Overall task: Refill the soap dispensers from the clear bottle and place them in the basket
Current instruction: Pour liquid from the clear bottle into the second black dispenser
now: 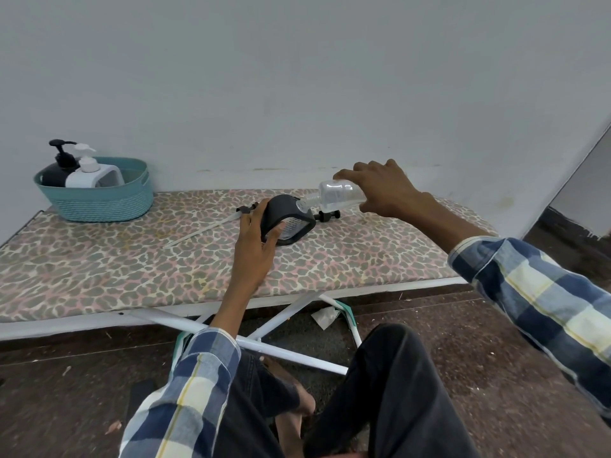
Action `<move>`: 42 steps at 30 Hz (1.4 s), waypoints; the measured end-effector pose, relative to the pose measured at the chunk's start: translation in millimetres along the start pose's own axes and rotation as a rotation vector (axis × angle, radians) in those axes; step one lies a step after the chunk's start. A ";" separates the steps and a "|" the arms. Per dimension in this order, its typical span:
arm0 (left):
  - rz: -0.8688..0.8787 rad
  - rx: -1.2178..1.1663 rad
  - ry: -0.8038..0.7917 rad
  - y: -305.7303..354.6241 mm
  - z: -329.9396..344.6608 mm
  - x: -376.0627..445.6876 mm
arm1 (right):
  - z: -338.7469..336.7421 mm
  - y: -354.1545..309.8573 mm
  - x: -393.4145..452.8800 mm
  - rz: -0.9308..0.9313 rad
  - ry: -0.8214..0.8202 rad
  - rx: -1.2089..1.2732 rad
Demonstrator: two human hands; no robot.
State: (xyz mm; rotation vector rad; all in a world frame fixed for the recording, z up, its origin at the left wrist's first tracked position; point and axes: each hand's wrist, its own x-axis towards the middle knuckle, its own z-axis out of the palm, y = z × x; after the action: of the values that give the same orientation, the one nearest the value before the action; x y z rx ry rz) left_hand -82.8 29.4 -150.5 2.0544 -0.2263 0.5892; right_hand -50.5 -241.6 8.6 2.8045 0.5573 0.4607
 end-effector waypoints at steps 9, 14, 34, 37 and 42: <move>-0.010 -0.003 0.012 -0.2 0.6 0.0 | -0.6 -0.4 -0.7 0.001 0.001 -0.001; -0.003 0.006 0.015 0.2 0.9 0.1 | -1.4 0.2 0.2 -0.004 0.014 -0.011; -0.046 -0.050 -0.005 4.3 -0.6 -1.5 | -5.4 -6.2 -1.7 0.016 0.016 0.007; -0.049 -0.045 -0.009 6.2 -0.9 -1.8 | -5.7 -6.8 -2.7 0.020 0.014 0.011; -0.061 -0.056 -0.016 7.4 -2.0 -1.4 | -7.6 -10.1 -2.9 0.021 0.007 0.012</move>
State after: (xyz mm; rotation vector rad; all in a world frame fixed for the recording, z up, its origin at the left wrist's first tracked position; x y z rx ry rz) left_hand -87.4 27.1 -144.8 2.0054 -0.1861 0.5237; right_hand -59.0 -232.4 11.9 2.8237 0.5337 0.4733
